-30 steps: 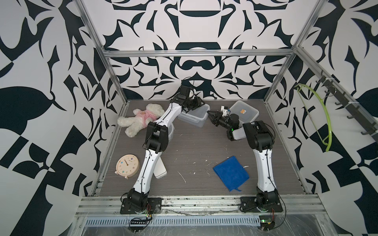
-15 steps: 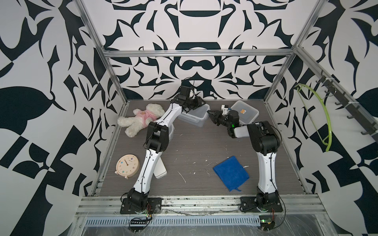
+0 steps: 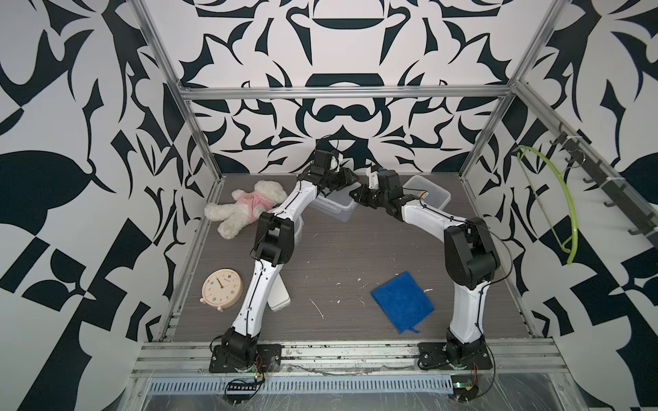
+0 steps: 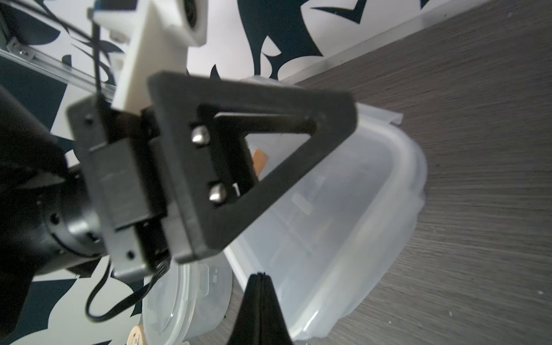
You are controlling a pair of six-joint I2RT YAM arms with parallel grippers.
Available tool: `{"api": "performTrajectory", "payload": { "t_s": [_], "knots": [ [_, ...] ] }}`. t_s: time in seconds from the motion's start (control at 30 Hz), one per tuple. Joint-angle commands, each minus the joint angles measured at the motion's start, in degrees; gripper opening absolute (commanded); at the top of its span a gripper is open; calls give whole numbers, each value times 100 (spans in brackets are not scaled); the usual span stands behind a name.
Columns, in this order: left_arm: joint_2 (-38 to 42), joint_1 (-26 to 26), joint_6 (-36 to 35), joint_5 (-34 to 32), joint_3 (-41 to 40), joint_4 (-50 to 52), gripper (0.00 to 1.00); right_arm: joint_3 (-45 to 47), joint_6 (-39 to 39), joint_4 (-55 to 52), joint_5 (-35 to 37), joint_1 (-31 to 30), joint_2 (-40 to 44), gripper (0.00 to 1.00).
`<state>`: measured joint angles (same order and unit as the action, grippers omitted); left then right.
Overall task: Wipe the insides of the lunch boxes
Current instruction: Open the fastener of the lunch box.
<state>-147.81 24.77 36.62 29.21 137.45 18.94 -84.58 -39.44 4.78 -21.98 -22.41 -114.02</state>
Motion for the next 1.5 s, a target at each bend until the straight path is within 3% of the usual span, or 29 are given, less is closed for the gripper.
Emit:
{"api": "performTrajectory", "payload": {
  "t_s": [0.0, 0.1, 0.2, 0.3, 0.5, 0.77, 0.93, 1.23, 1.47],
  "knots": [
    [-596, 23, 32, -244, -237, 1854, 48, 158, 311, -80, 29, 125, 190, 17],
    [-197, 25, -136, -296, 74, 2074, 48, 464, 262, 282, -96, 200, 269, 47],
    [420, -48, -348, -584, 161, 2148, 52, 760, 243, 717, -237, 244, 336, 59],
    [973, -208, -568, -957, 88, 2160, 57, 978, 209, 1144, -378, 279, 337, 65],
    [1216, -691, -1058, -1644, 108, 2539, 62, 1197, -293, 2093, -905, 550, 112, 66],
    [882, -1646, -916, -1279, 48, 2321, 63, 1125, -471, 2367, -1336, 805, -202, 66],
    [614, -1603, -778, -726, -31, 2059, 63, 1057, -805, 2839, -1607, 833, -458, 67],
    [406, -1176, -683, -452, -483, 1755, 64, 1066, -2481, 5125, -2110, 853, -1236, 66],
    [341, -1047, -555, -313, -776, 1588, 62, 1010, -2640, 5452, -2101, 853, -1428, 64]
  ]
}}
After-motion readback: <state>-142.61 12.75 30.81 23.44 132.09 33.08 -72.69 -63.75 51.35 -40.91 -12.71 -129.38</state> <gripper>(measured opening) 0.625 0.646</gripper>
